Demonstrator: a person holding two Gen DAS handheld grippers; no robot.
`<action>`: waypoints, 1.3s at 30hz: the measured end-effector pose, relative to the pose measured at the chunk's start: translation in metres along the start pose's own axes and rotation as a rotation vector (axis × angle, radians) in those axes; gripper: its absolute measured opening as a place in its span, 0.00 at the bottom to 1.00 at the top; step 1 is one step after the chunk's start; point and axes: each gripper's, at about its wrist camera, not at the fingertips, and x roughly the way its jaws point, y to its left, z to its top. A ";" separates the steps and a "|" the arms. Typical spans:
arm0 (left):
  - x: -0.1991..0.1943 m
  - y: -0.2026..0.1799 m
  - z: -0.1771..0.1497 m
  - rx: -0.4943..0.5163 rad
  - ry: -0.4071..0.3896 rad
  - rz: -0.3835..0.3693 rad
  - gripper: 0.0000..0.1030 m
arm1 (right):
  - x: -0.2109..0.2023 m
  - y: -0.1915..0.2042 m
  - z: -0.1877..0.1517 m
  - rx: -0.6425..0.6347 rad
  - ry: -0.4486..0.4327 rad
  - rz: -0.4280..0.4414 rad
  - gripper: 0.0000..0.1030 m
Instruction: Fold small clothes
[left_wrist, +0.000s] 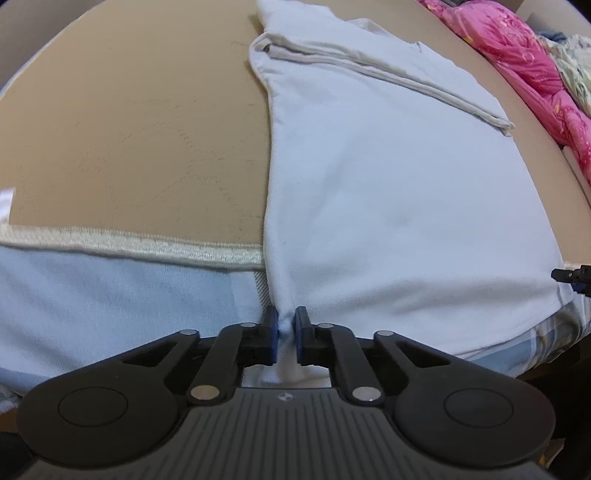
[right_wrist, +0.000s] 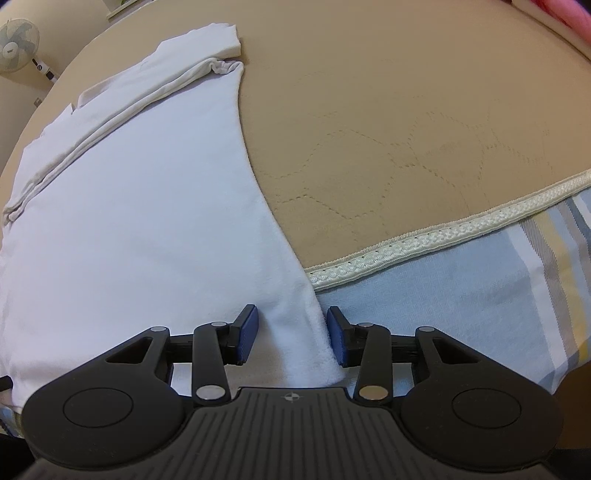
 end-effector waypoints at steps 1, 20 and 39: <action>-0.005 -0.002 0.000 0.011 -0.027 0.010 0.04 | -0.001 0.000 0.001 0.002 -0.007 0.000 0.24; 0.001 0.001 0.001 -0.024 -0.006 -0.009 0.05 | -0.005 0.000 -0.006 0.005 0.003 0.023 0.09; -0.004 -0.013 0.003 0.036 -0.057 0.014 0.04 | -0.022 0.002 -0.009 -0.004 -0.067 0.051 0.05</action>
